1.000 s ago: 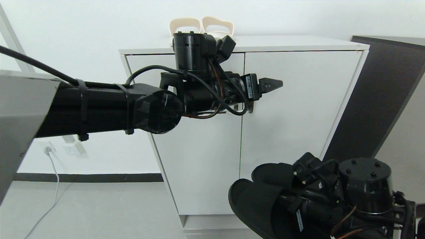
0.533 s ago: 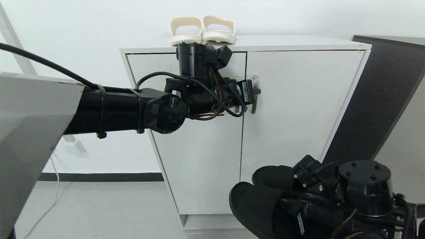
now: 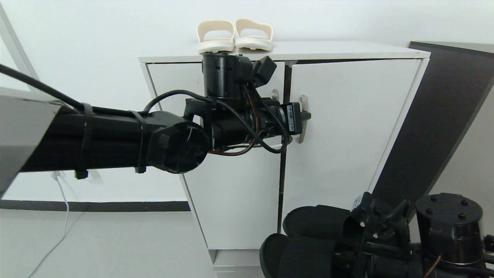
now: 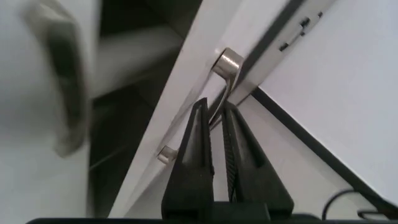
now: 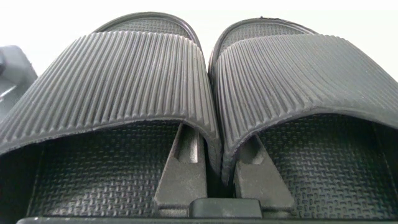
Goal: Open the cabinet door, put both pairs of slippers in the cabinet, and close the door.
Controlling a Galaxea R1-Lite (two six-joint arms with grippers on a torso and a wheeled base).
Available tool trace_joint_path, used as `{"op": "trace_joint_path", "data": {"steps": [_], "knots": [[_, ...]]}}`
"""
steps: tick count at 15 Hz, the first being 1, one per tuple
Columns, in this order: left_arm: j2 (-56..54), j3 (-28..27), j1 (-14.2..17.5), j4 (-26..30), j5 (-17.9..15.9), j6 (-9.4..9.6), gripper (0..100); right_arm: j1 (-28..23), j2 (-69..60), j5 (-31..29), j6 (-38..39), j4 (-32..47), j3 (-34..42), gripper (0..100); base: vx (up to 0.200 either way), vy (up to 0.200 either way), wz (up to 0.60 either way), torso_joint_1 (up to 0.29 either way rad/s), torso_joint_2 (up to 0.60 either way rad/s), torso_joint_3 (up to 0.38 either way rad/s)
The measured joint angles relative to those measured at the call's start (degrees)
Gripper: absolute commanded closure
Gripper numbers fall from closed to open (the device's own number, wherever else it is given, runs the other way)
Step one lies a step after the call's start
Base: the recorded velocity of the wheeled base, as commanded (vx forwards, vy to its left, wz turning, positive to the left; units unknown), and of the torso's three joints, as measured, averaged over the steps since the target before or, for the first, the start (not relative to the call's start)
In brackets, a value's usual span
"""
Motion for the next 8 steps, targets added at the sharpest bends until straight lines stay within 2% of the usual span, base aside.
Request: {"op": "trace_joint_path", "data": {"steps": [5, 8], "knots": [[-8.0, 11.47, -1.68, -3.51, 0.15, 0.69, 100, 1.52, -1.07, 0.13, -2.26, 0.05, 1.44, 100, 0.0, 0.0, 0.0, 0.0, 0.0, 0.0], [-11.5, 15.01, -0.18, -4.11, -0.33, 0.8, 100, 3.1, -1.17, 0.09, -2.41, 0.07, 1.96, 100, 0.0, 0.0, 0.0, 0.0, 0.0, 0.0]]}}
